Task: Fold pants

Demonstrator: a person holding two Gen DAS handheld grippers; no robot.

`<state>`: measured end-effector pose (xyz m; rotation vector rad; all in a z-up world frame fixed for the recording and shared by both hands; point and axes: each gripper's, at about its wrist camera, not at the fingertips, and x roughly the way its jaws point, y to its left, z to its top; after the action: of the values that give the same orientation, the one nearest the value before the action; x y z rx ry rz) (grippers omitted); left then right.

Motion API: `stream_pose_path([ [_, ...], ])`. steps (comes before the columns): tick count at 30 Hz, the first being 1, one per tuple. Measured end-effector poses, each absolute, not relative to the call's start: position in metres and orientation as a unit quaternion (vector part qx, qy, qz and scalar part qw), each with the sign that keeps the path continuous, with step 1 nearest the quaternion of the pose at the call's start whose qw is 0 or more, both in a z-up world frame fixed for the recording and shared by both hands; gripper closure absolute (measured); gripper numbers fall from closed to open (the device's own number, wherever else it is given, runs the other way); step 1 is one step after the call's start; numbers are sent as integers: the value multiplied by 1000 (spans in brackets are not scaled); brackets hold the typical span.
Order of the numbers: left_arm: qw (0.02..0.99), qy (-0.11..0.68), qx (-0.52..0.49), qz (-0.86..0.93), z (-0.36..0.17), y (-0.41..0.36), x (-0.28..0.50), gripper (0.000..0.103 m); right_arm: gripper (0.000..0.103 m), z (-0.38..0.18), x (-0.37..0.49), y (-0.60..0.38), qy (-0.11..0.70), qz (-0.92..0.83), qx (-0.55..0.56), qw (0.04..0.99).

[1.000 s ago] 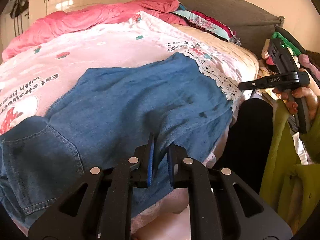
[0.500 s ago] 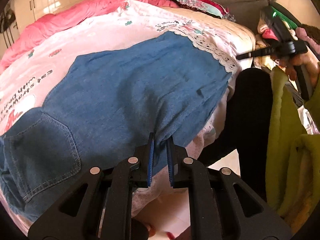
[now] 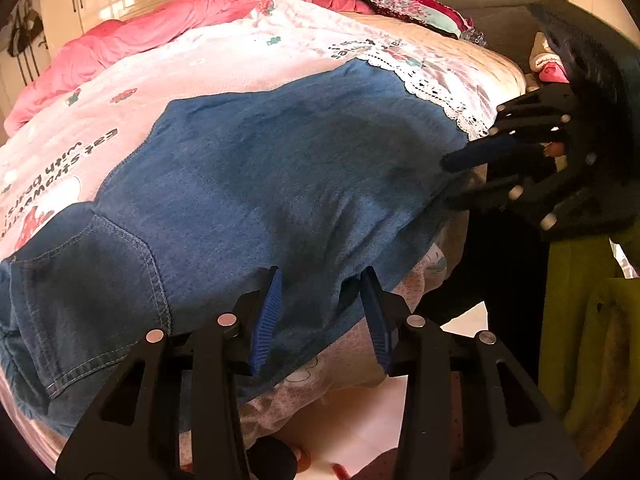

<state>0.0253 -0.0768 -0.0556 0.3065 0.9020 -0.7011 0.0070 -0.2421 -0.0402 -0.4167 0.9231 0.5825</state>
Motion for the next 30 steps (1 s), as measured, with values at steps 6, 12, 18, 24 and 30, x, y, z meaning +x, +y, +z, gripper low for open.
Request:
stream_pose_path([
  [6, 822, 436, 140, -340, -57, -73, 27, 95, 77, -62, 21, -233, 463, 273, -226, 813],
  [12, 809, 458, 132, -343, -59, -65, 25, 96, 103, -60, 17, -250, 483, 297, -214, 796],
  [18, 811, 463, 124, -336, -62, -60, 25, 96, 103, -69, 17, -267, 504, 289, -167, 797],
  [24, 823, 452, 109, -326, -58, -60, 30, 92, 83, -48, 10, -258, 445, 294, -184, 826],
  [30, 834, 434, 63, -335, -45, -52, 35, 98, 79, -64, 19, -224, 441, 287, -240, 815],
])
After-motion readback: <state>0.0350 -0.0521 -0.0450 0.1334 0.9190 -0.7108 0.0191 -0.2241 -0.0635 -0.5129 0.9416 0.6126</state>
